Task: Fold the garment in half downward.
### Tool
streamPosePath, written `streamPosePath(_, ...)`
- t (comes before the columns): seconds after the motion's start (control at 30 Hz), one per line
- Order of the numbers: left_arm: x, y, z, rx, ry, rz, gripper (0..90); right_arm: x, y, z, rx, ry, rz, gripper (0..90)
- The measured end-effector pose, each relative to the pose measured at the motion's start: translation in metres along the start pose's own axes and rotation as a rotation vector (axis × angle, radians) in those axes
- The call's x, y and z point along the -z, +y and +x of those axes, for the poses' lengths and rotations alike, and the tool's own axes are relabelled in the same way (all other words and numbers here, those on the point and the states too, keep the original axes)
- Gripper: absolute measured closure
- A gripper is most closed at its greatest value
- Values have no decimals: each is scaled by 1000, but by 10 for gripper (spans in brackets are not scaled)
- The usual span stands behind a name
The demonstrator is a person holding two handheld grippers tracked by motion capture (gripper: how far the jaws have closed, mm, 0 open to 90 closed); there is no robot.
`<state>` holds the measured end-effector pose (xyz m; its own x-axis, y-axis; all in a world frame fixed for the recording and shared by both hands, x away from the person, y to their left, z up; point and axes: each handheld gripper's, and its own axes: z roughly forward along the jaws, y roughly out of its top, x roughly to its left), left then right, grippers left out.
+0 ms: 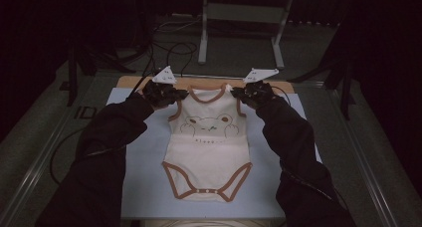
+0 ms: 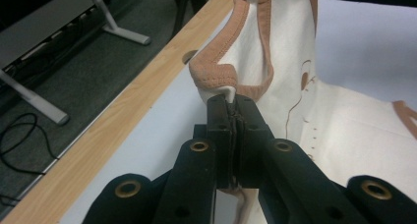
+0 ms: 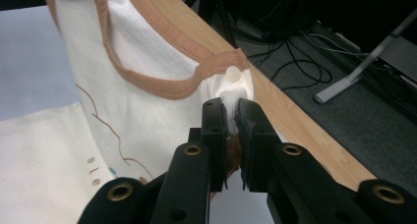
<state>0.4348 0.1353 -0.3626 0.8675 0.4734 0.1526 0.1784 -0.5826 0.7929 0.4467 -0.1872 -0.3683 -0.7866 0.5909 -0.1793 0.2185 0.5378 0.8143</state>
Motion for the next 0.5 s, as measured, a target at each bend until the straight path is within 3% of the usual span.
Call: streamPosePath(0.5,16,-11,-26,-26,-38,-25,881,28,-13,34,39,28,-33,827)
